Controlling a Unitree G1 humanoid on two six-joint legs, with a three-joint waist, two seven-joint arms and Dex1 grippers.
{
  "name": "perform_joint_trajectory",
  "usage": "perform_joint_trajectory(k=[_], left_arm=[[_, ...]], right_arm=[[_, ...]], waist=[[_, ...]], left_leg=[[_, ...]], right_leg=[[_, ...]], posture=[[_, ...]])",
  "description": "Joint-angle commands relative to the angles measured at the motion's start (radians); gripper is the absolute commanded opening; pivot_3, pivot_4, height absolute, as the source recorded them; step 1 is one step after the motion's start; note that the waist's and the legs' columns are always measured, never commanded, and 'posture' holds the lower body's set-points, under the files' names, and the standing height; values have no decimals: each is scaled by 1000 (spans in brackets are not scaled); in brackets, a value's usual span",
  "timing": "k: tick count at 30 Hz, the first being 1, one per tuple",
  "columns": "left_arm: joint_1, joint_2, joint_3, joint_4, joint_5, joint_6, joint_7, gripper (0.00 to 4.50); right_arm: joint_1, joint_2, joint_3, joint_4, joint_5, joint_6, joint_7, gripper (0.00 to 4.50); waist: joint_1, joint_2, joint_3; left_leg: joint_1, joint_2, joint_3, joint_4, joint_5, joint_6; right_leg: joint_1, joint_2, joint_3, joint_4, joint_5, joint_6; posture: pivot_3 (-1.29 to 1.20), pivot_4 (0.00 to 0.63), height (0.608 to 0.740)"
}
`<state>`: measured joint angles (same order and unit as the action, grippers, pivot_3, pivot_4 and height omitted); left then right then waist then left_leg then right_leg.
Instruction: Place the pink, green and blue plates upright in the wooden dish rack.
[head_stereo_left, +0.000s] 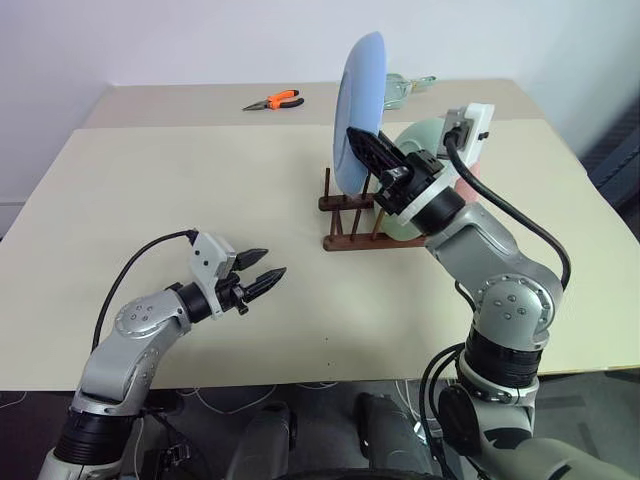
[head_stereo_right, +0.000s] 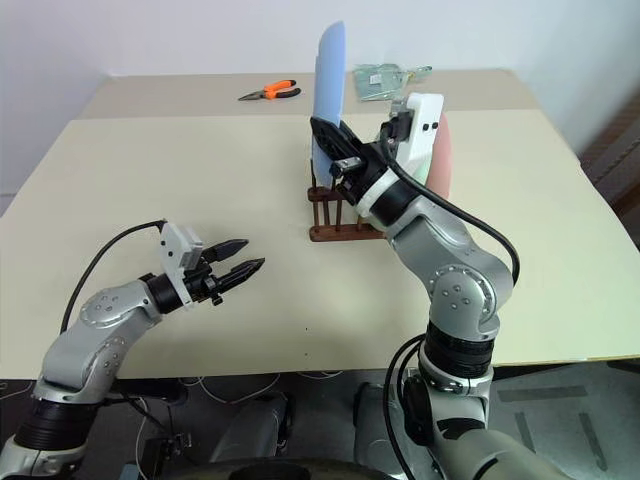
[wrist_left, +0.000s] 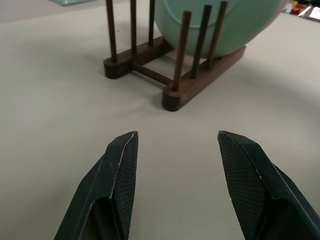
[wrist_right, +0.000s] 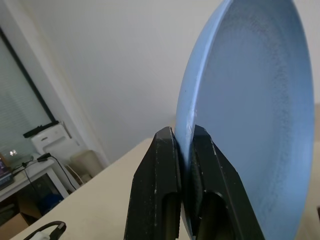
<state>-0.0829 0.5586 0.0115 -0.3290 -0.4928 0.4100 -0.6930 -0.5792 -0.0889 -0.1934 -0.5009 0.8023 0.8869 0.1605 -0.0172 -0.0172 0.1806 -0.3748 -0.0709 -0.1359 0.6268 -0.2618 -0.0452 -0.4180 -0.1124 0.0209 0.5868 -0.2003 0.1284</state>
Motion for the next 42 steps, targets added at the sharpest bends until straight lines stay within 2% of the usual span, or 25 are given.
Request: perform_joint_trajectory(k=[1,8,9,10,14,15,19,23,27,30,31,36,42], left_arm=[[2,-2,6,-48,-16,9,-11,2564],[4,-20,2,-62,-2,17,2,2564],[5,-22,1,-64,-1,19,3,2629],[7,-24,0,-66,0,20,5,2629],[11,-26,-2,-73,4,23,8,2629],[12,-25,-2,-73,6,24,9,2629],[11,-23,-6,-73,7,26,5,2629],[-6,-24,-23,-60,11,25,-9,2629],[-38,-10,-70,-45,30,20,-54,2629],[-69,-4,-121,-43,39,20,-109,2629],[-84,-9,-134,-41,36,25,-121,2629],[-136,-42,-171,-15,46,21,-139,2629],[-140,-56,-172,-23,49,24,-137,2629]], right_arm=[[8,-18,1,-15,34,6,-9,0],[0,-33,6,67,53,25,-21,0],[-3,-37,9,74,50,22,-18,741],[-10,-43,14,81,42,15,-14,1012],[-30,-93,53,81,-23,-40,23,2930],[-42,-135,64,66,-56,-70,52,3461],[-76,-314,53,12,-141,-151,157,3461],[-15,-472,-28,-39,-126,-157,241,3461],[193,-670,-177,-118,-58,-105,389,1650],[414,-802,-223,-181,-115,-102,487,177],[471,-829,-223,-193,-148,-118,497,43],[547,-865,-115,-181,-320,-188,448,43],[509,-851,10,-82,-478,-261,418,43]], waist=[[0,0,0],[0,0,0],[1,0,0],[1,0,0],[1,0,0],[1,0,0],[7,1,1],[6,0,0],[23,-1,1],[31,-1,1],[31,-1,1],[23,-1,1],[30,-2,1]], left_leg=[[0,0,0,0,0,0],[0,0,0,0,0,0],[0,0,0,0,0,0],[0,0,0,0,0,0],[0,0,0,0,0,0],[0,0,0,0,0,0],[0,0,0,1,0,0],[0,0,0,1,0,1],[0,0,0,2,-2,3],[-1,-1,2,3,-2,4],[0,-1,3,3,-2,4],[1,0,6,4,-2,4],[0,0,6,4,-3,4]], right_leg=[[0,0,0,0,0,0],[0,0,0,0,0,0],[0,0,0,0,0,0],[0,0,0,0,0,0],[0,0,0,0,0,0],[0,0,0,0,0,0],[1,0,0,-1,0,0],[3,-1,-1,-3,-1,1],[6,-1,-2,-7,-2,1],[7,-3,-1,-8,-3,3],[7,-3,-2,-8,-4,5],[7,-4,-2,-8,-4,4],[6,-5,-2,-9,-4,4]], posture=[[0,150,740],[0,150,740],[0,150,740],[0,150,740],[0,150,740],[0,150,740],[0,150,740],[0,150,740],[0,150,740],[0,150,740],[0,150,740],[0,150,740],[0,150,740]])
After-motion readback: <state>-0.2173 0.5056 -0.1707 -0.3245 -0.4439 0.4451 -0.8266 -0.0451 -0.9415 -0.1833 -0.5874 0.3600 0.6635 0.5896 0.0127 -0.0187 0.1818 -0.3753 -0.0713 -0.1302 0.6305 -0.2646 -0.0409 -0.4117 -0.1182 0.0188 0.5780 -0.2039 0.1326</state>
